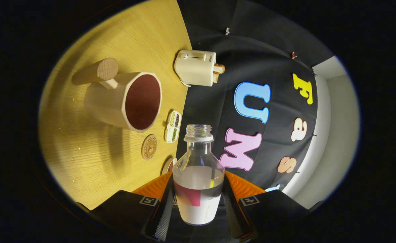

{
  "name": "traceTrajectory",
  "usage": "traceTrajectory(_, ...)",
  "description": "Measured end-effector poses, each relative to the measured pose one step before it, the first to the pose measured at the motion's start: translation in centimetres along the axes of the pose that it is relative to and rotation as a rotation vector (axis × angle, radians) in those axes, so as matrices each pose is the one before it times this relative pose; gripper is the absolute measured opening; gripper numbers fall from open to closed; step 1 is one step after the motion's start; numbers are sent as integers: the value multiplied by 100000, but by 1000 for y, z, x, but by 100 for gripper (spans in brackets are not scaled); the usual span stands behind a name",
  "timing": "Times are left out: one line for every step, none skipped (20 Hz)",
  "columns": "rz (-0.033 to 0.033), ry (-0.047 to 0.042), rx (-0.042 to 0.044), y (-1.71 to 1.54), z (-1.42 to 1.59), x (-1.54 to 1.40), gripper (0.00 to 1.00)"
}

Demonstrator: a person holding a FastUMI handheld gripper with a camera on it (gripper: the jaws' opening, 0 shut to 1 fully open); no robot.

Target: Take the bottle from table, then pour the juice into the cup, finally place the bottle on the coaster

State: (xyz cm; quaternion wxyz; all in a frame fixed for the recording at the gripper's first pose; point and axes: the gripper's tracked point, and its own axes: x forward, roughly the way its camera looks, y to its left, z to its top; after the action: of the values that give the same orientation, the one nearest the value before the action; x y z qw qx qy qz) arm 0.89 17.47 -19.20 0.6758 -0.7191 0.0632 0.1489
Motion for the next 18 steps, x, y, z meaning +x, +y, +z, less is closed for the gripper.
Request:
traceTrajectory(185,-353,-537,131,149,-22,72)
traceTrajectory(166,-379,-1016,186,343,-30,72)
traceTrajectory(258,-399,-997,38,96,-16,72)
traceTrajectory(229,-263,-857,55,47,101,72)
traceTrajectory(340,-138,-659,194,86,80,72)
traceTrajectory(327,-90,-615,141,70,106,72)
traceTrajectory(286,-170,-585,106,-3,-39,72)
traceTrajectory(248,-156,-649,5,105,176,72)
traceTrajectory(80,-98,-606,81,-7,18,72)
traceTrajectory(152,0,-314,62,-69,47,72)
traceTrajectory(65,-95,-204,-80,-12,85,72)
traceTrajectory(-107,-114,-327,87,30,-23,72)
traceTrajectory(62,-210,-323,-112,78,36,72)
traceTrajectory(467,-234,-256,34,75,114,72)
traceTrajectory(157,-246,-130,-21,132,-59,72)
traceTrajectory(-131,-373,-224,-49,22,100,72)
traceTrajectory(-238,-189,-375,-44,105,27,72)
traceTrajectory(-13,-84,-193,-40,83,-23,72)
